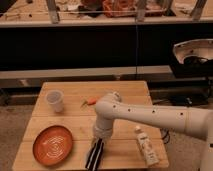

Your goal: Place the eraser on the white sponge

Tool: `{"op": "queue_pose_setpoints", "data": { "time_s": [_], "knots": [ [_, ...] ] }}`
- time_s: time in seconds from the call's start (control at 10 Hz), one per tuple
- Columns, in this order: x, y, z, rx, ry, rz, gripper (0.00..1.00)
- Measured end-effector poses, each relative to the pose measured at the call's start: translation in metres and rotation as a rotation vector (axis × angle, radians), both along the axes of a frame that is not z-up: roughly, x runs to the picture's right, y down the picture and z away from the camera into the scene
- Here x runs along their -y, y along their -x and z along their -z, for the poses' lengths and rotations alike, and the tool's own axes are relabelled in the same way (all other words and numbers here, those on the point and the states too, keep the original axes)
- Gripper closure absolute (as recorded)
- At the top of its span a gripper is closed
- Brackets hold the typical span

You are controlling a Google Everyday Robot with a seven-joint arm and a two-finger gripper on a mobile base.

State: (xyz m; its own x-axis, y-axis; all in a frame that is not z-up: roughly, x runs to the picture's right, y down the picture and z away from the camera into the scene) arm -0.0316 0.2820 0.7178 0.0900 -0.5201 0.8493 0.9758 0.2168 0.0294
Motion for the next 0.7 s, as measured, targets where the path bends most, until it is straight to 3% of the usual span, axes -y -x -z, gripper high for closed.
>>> {"op": "queue_pose_setpoints", "data": {
  "time_s": [0.2,0.7],
  "knots": [
    [0.0018,-0.0045,-0.0019,-0.006,0.000,-0.013,0.20],
    [0.0034,-0.0027,-0.0050,-0.003,-0.013,-0.013,0.20]
  ]
}}
